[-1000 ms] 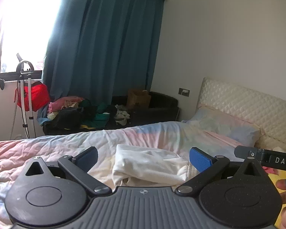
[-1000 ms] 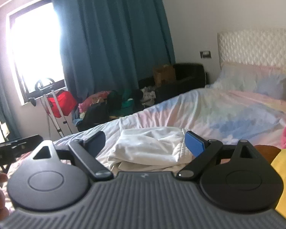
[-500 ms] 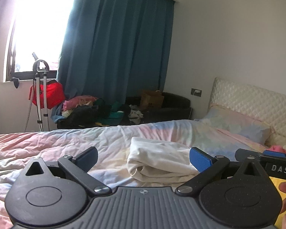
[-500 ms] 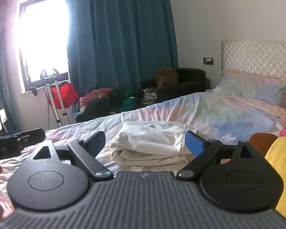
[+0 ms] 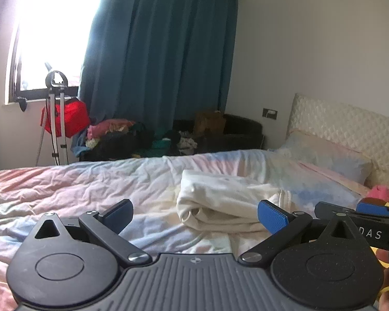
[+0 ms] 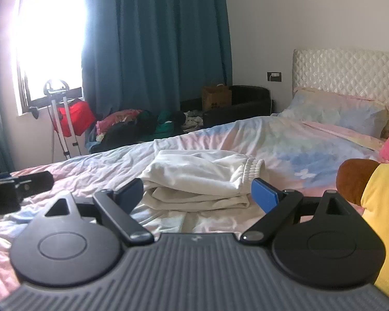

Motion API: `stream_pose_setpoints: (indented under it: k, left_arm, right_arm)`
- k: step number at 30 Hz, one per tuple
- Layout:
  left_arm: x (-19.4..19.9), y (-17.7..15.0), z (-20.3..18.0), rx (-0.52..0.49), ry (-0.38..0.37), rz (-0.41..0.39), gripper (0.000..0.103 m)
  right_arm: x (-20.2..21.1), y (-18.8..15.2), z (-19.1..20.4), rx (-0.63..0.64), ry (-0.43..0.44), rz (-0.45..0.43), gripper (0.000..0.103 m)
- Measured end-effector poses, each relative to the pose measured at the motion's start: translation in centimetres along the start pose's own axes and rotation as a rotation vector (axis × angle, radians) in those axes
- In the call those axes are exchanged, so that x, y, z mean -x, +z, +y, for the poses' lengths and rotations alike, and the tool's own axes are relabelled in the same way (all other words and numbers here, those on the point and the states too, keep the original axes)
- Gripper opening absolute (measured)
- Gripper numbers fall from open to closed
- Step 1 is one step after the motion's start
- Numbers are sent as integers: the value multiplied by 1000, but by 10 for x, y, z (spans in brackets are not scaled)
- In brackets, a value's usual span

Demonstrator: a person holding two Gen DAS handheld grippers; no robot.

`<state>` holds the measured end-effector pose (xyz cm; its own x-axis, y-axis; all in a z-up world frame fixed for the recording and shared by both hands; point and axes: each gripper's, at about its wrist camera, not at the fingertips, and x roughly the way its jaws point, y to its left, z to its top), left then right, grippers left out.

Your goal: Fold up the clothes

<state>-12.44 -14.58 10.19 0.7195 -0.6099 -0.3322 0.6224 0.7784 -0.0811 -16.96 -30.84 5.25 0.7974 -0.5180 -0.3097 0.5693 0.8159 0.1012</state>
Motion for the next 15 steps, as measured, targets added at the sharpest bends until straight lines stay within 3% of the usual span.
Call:
stream_pose_setpoints:
  k: [15]
  left_arm:
    - [-8,-7,-5,-14,9,16,103]
  right_arm:
    - [-3,-8,-1,4,-4,15,92]
